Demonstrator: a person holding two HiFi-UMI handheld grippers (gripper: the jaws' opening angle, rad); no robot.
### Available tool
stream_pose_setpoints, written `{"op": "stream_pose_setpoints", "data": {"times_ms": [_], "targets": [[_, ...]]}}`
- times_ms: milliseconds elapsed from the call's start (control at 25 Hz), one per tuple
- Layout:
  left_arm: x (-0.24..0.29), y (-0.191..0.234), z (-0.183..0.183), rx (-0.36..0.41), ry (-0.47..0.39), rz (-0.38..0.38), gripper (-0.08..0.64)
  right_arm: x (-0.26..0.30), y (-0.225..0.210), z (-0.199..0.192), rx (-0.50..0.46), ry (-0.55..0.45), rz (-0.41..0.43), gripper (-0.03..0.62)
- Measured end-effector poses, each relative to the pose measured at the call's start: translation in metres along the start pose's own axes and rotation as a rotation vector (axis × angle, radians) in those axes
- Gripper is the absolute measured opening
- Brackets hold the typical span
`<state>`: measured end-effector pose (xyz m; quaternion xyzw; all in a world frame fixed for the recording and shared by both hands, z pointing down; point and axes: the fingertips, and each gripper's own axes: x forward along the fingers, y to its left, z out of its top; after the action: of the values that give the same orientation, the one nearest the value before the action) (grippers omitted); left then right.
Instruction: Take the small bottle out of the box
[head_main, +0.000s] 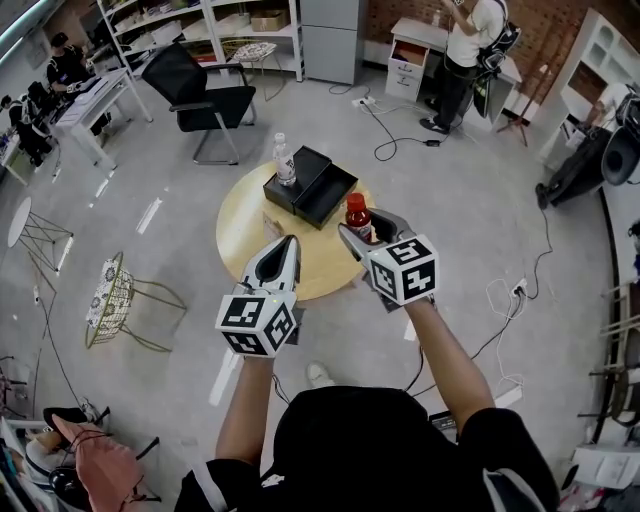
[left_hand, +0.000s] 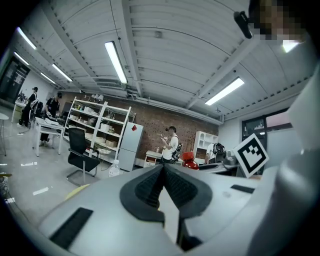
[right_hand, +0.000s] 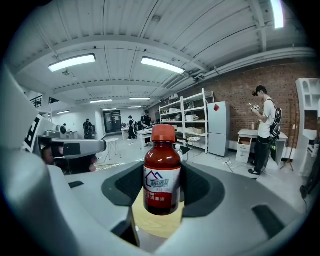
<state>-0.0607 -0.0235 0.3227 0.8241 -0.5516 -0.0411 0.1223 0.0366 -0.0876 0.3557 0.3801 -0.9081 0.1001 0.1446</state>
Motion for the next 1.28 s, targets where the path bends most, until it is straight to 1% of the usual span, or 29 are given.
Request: {"op": "stream_pose_setpoints", "data": {"times_ms": [320,840,1280], "targets": [[-0.016,-0.045,-0.008,0.004,-0.017,0.015,0.011,-0.045,0.002,-0.009,-0.009,-0.02,0.024,0.216],[-0.076,-0.102,-0.027,0.018,-0.026,0.054,0.011,-0.111,0.039,-0.036,-0.019,-0.044,0.077,0.216],[-0.119,-0.147,-0.042,0.023,-0.043,0.07,0.011,-0.165,0.063,-0.055,-0.052,-0.057,0.099,0.216]]}}
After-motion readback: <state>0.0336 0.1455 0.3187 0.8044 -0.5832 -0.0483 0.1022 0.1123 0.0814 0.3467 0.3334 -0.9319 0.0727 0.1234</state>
